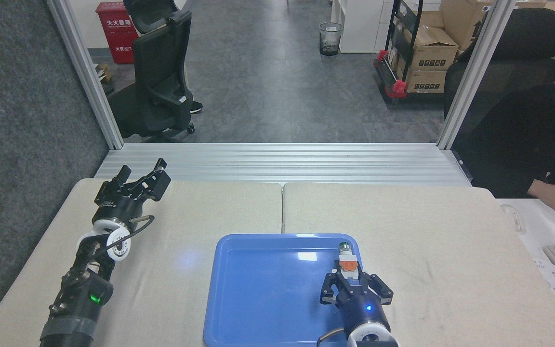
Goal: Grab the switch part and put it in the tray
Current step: 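Carry the switch part with the right gripper over the blue tray and lower it, then open the right gripper and lift it away from the tray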
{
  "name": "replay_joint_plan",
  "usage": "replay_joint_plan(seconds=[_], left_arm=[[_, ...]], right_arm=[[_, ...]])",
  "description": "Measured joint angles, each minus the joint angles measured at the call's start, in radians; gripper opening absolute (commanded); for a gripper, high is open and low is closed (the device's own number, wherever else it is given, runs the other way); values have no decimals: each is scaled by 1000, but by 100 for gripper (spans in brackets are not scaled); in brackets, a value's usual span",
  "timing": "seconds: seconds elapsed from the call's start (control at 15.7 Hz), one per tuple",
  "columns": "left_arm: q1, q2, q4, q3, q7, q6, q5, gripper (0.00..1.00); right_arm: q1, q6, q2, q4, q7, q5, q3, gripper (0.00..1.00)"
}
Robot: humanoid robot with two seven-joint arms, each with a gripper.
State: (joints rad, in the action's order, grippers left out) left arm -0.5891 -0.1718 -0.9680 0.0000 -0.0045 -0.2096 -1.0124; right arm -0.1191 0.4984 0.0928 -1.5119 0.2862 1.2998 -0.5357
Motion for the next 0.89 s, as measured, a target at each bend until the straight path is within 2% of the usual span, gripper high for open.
replay_joint_plan(seconds=[0.25,0.51,0.57,0.64,0.83,0.89], left_arm=[[0,0,0,0,0,0,0,100],[0,0,0,0,0,0,0,100],[0,0,0,0,0,0,0,100],[0,0,0,0,0,0,0,100],[0,0,0,0,0,0,0,100],[0,0,0,0,0,0,0,100]], right_arm=[[10,36,-24,-15,30,20,-110,0],[12,42,-38,14,48,24,-176,1],[10,44,-40,23,49,24,-188,19],[9,46,-43,32,51,24,-197,66],[2,52,-54,61,47,21,-206,98],[0,55,-61,69,38,19,-199,98]])
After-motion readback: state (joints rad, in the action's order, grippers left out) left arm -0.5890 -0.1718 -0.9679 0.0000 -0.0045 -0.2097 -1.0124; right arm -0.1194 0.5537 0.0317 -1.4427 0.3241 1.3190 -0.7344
